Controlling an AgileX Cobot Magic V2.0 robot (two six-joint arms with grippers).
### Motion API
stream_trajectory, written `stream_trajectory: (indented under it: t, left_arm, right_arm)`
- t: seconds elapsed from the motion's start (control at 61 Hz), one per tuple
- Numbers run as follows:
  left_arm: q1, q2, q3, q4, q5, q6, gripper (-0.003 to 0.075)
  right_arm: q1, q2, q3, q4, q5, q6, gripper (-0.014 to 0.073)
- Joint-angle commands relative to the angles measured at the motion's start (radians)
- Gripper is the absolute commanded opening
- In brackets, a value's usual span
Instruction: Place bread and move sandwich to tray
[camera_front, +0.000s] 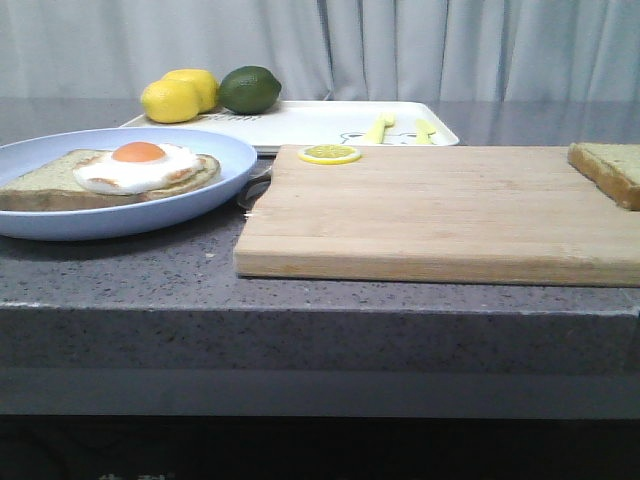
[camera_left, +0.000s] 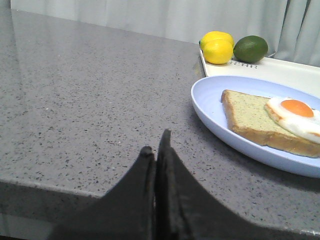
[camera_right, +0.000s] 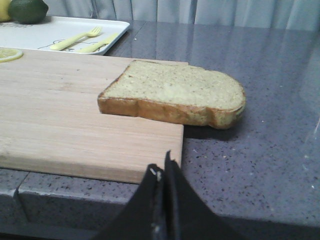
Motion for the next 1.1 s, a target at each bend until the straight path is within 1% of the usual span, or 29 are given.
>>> stream_trajectory:
  t: [0.0,0.295,0.377,0.459,0.508,0.525,0.639,0.721,0.787,0.869,0.967,1.082]
  left_arm:
    - [-0.006,-0.023,0.012,-0.003,-0.084,-0.01,-0.0019]
    - [-0.006,-0.023,0.012,-0.003,-0.125,-0.01,-0.0019]
    - [-0.006,-0.023,0.012,-0.003,-0.136,-0.01,-0.0019]
    - [-0.006,-0.023,0.012,-0.005,-0.161,-0.01,-0.0019]
    - [-0.006,-0.023,0.012,-0.004,-0.195,-0.01,-0.0019]
    - [-0.006,-0.023,0.012,-0.004,-0.206,-0.01,-0.0019]
    - [-0.006,-0.023,0.012,-0.004,-0.334,-0.01,-0.0019]
    - [-0.006,-0.023,0.01,-0.004,-0.432,-0.01,-0.0019]
    - [-0.006,-0.023,-0.005,-0.004,-0.454,-0.01,-0.0019]
    - [-0.006,-0.018,-0.046,0.001,-0.452,0.013,-0.0019]
    - [-0.006,0.006,-0.122,0.058,-0.415,0.017,-0.0019]
    - [-0.006,0.111,-0.274,0.064,-0.233,0.017,-0.0019]
  right_arm:
    - [0.001,-0.021,-0.003,-0.008,-0.074,-0.007,-0.0085]
    - [0.001,-0.021,-0.003,-0.006,-0.084,-0.007,-0.0085]
    - [0.001,-0.021,-0.003,-0.002,-0.1,-0.007,-0.0085]
    - [0.001,-0.021,-0.003,-0.002,-0.147,-0.007,-0.0085]
    - [0.001,-0.021,-0.004,-0.002,-0.178,-0.007,-0.0085]
    - [0.002,-0.021,-0.004,-0.002,-0.209,-0.007,-0.0085]
    - [0.002,-0.021,-0.028,-0.002,-0.289,-0.007,-0.0085]
    - [0.002,-0.021,-0.077,-0.002,-0.281,-0.007,-0.0085]
    - [0.002,-0.021,-0.122,-0.002,-0.25,-0.007,-0.0085]
    - [0.002,-0.009,-0.193,-0.002,-0.186,-0.007,-0.0085]
    - [0.002,0.041,-0.294,-0.002,-0.103,-0.007,-0.0082]
    - [0.002,0.153,-0.415,-0.002,0.012,-0.007,-0.0076]
